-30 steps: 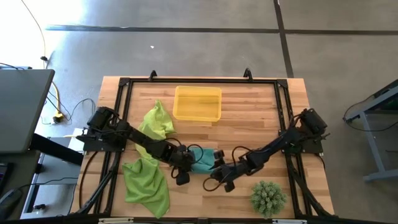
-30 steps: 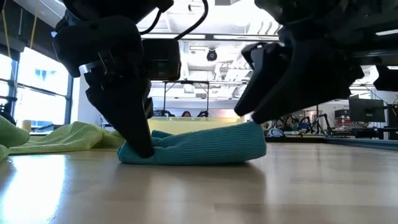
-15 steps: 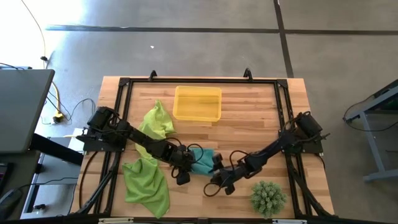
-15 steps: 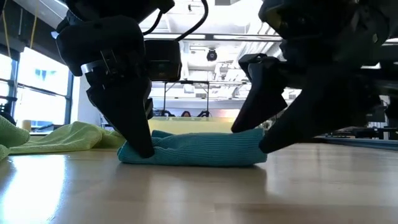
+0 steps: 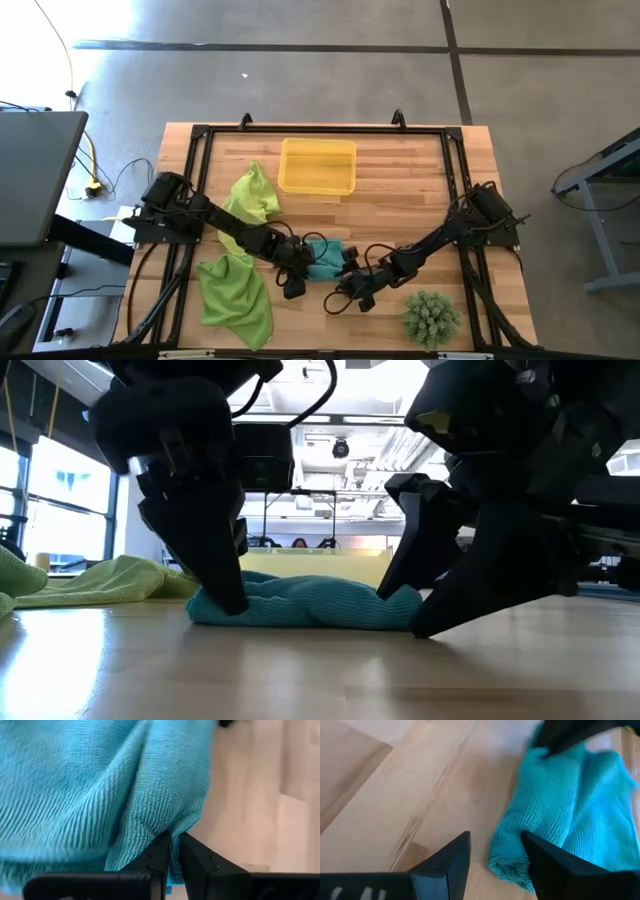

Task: Roll microfiber towels into tight, uniform cylinder then place into a basket
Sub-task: Roll the blue microfiber towel

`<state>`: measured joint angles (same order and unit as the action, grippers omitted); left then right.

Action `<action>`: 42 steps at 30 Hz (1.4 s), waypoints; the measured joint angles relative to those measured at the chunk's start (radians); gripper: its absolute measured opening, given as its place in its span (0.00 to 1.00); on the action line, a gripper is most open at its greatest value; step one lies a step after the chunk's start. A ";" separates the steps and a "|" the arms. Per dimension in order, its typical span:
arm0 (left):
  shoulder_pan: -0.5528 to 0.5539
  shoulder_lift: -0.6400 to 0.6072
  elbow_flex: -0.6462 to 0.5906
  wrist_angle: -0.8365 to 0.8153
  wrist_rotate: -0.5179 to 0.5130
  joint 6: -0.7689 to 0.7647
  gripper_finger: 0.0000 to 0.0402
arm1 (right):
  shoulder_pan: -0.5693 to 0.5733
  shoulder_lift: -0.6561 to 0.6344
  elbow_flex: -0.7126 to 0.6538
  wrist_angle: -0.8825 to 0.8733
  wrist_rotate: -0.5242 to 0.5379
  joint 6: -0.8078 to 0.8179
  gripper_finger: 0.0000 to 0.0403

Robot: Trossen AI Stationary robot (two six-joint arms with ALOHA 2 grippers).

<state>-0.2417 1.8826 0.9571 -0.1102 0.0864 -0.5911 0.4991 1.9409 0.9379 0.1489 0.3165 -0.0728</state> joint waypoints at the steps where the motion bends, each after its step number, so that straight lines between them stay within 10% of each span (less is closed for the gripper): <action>1: -0.001 0.000 0.000 0.006 0.014 0.000 0.09 | -0.002 0.000 0.000 -0.001 0.004 0.006 0.42; 11: -0.002 0.003 -0.001 0.058 0.115 0.038 0.09 | -0.030 0.002 0.002 -0.047 0.011 0.163 0.38; 24: -0.019 -0.072 -0.003 -0.011 0.119 0.159 0.09 | -0.069 0.001 0.001 -0.100 -0.009 0.434 0.03; 35: -0.103 -0.138 -0.002 -0.069 -0.015 0.241 0.09 | -0.163 -0.004 -0.006 0.008 -0.434 0.666 0.01; 42: -0.179 -0.139 -0.002 -0.061 -0.280 0.360 0.09 | -0.227 -0.001 -0.007 0.051 -0.610 0.819 0.01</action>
<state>-0.4208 1.7432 0.9554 -0.1715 -0.1940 -0.2308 0.2720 1.9400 0.9310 0.1995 -0.2938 0.7461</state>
